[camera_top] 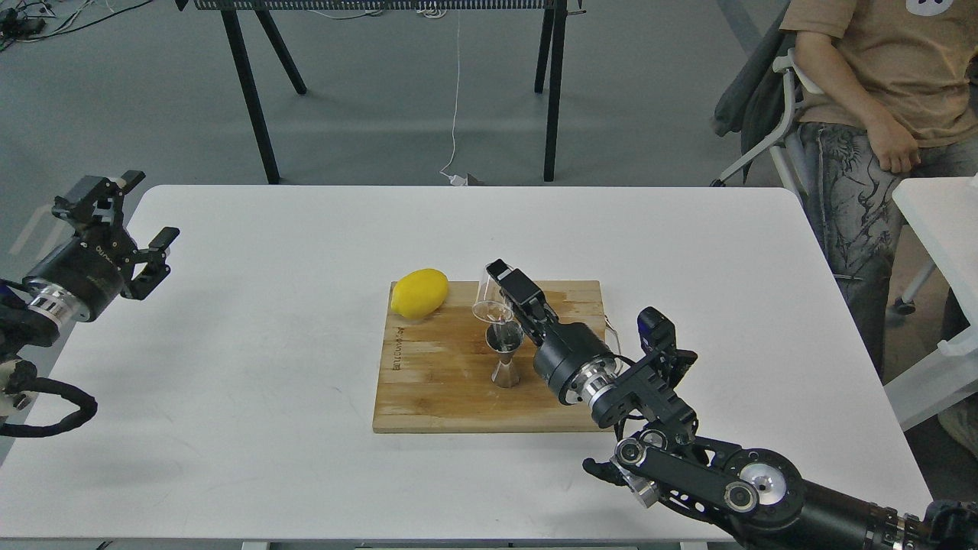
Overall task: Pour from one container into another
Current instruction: 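Tilt the glass with the right gripper to pour into the jigger, then carry the glass back beside the board with the right gripper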
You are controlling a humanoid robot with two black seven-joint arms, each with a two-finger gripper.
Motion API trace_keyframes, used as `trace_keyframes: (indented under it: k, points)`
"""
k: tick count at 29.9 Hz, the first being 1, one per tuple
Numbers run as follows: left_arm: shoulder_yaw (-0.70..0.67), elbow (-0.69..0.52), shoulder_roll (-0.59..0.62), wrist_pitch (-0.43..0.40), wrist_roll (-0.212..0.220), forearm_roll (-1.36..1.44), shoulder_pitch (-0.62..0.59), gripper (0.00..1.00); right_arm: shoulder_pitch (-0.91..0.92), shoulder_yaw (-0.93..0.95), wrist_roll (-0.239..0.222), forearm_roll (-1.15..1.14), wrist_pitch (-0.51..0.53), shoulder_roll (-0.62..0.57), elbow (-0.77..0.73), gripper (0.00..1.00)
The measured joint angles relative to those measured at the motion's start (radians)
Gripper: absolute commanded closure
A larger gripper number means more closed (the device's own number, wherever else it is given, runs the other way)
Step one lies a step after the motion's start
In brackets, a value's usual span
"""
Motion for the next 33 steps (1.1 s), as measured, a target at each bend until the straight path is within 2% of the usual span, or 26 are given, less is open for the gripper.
trace_keyframes:
  k: [33]
  points:
    - [0.000,0.000,0.003,0.000,0.000,0.002,-0.001,0.05,-0.002,0.020,0.001,0.013,0.000,0.003,0.006,0.61]
